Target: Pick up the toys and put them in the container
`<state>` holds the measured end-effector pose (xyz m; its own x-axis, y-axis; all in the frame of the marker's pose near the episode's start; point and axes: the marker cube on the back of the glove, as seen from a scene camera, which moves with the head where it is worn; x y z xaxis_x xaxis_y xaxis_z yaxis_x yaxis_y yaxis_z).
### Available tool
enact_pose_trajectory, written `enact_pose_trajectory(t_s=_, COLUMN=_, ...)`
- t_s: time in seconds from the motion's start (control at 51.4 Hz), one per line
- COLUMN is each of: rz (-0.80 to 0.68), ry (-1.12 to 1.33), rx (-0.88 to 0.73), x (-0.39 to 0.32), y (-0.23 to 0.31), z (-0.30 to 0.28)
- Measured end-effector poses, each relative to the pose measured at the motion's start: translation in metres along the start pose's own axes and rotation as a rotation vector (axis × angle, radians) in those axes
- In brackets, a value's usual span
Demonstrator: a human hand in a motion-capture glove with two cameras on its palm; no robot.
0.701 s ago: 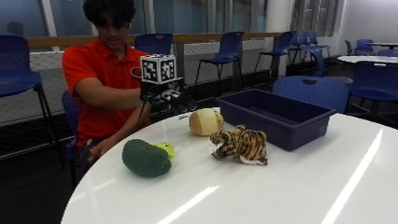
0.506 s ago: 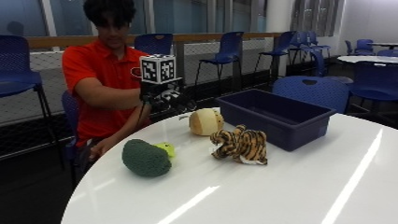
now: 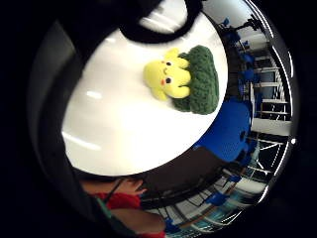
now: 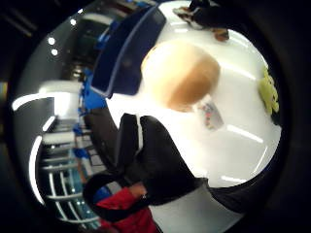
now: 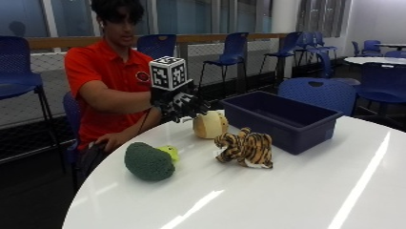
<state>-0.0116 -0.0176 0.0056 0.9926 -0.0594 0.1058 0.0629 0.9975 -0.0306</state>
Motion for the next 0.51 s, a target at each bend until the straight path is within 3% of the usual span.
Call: enact_pose_trajectory(t_s=0.506, rz=-0.036, ry=0.013, rx=-0.083, x=-0.056, y=-0.066, z=0.032)
